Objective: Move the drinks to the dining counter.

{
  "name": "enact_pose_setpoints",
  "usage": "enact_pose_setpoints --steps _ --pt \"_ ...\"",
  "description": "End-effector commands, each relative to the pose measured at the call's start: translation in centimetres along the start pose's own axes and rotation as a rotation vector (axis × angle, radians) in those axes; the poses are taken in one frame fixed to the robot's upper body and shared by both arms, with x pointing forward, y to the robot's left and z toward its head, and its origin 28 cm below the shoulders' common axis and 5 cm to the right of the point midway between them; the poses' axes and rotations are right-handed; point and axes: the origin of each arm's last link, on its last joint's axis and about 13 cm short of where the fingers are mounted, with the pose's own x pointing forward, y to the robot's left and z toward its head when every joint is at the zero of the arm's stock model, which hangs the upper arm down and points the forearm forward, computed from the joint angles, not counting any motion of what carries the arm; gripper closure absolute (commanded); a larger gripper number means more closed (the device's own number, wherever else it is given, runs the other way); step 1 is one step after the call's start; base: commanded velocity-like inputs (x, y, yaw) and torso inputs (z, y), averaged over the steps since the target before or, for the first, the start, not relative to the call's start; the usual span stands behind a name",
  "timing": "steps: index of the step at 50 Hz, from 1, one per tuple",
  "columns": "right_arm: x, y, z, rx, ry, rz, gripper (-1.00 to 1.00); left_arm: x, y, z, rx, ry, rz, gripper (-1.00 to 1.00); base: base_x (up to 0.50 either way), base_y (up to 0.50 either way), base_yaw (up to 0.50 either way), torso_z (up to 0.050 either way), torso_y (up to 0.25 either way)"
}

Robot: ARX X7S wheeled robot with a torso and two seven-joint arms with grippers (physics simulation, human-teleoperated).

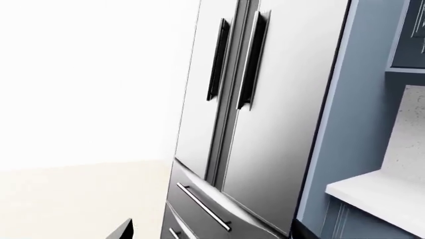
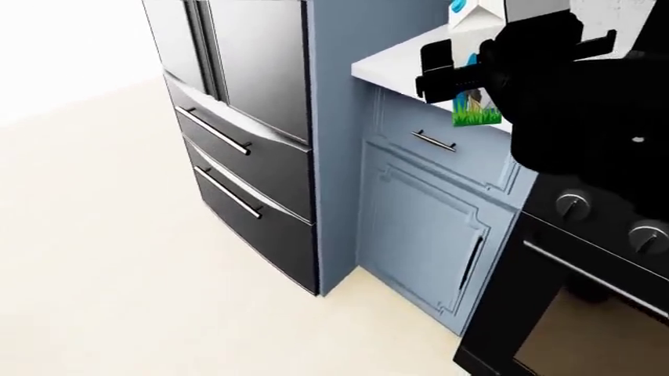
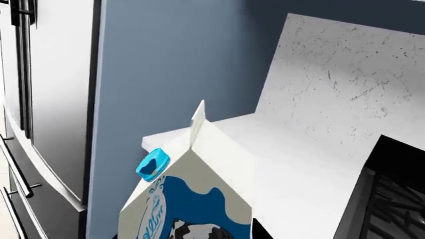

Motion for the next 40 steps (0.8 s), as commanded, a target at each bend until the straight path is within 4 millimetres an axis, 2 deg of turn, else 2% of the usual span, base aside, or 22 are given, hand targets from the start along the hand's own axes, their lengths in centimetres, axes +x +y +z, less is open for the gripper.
enact_pose_setpoints --steps 1,40 --pt "0.03 -0.21 0.44 -0.020 -0.023 -0.009 1.00 0.06 0.03 -0.05 0.000 0.002 -0.001 -1.00 -0.25 -0.24 0.47 0.000 0.000" --pt "-0.19 0.08 -0.05 -0.044 -0.012 0.038 1.00 0.06 0.04 -0.29 0.000 0.007 0.001 -1.00 -0.19 -0.23 0.49 0.000 0.000"
